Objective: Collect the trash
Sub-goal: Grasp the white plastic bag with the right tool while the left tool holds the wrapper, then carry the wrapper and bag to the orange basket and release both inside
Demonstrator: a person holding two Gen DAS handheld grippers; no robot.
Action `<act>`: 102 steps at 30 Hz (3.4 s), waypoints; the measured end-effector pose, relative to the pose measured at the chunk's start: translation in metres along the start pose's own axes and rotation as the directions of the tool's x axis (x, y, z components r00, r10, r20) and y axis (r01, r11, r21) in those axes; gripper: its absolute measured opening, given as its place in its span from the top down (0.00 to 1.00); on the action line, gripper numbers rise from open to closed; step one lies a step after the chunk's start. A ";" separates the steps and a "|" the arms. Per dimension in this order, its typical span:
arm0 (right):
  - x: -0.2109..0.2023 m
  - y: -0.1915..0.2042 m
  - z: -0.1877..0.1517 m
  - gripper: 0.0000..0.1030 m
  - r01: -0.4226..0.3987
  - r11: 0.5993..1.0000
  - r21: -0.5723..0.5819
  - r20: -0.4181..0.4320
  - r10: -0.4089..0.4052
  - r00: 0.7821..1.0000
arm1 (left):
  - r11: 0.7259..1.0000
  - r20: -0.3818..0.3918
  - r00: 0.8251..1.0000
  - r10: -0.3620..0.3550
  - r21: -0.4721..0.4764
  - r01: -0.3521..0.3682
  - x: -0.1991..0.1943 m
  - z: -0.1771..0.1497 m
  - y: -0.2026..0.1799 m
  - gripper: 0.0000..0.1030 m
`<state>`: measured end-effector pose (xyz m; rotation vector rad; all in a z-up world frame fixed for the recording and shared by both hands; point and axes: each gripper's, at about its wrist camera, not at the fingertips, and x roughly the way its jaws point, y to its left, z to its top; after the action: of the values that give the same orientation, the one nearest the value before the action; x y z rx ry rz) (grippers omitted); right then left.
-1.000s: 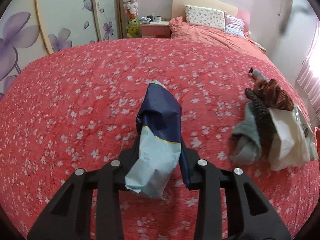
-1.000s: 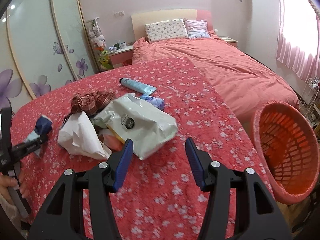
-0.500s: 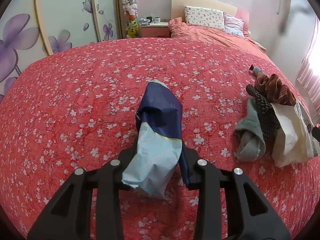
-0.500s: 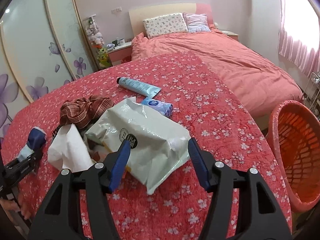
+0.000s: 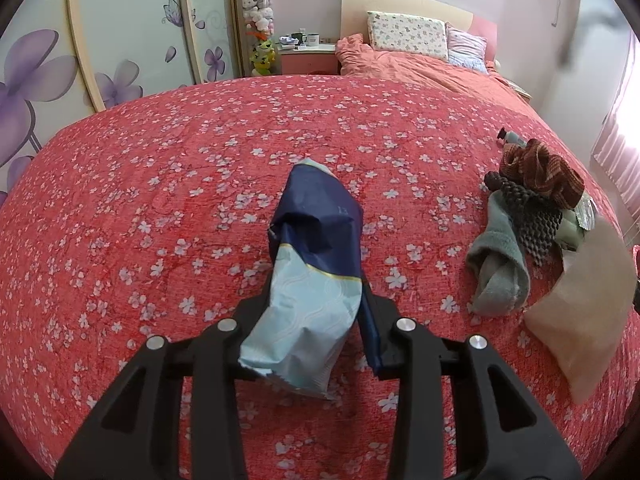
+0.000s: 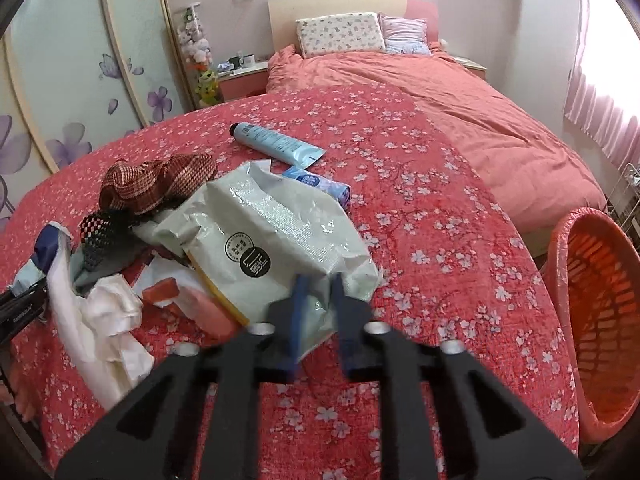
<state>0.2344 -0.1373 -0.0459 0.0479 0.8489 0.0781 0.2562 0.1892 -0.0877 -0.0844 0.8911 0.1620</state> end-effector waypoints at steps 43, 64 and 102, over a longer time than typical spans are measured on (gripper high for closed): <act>0.005 -0.045 -0.004 0.78 0.106 0.988 0.108 -0.018 -0.105 0.994 | 1.000 0.000 1.000 0.001 0.001 -0.001 0.000 0.000 -0.001 0.64; -0.055 -0.082 -0.009 0.87 0.045 0.974 0.222 0.106 -0.070 0.992 | 0.997 0.056 0.996 -0.072 0.014 0.071 -0.028 0.004 -0.005 0.69; -0.165 -0.225 -0.054 0.87 0.178 0.826 0.534 0.288 -0.375 0.881 | 0.769 0.021 0.830 -0.558 0.389 0.507 -0.163 -0.010 -0.311 0.69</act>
<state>0.0966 -0.3753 0.0249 0.4098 0.4534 -0.4267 0.2019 -0.1357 0.0351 0.0270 0.7153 -0.5359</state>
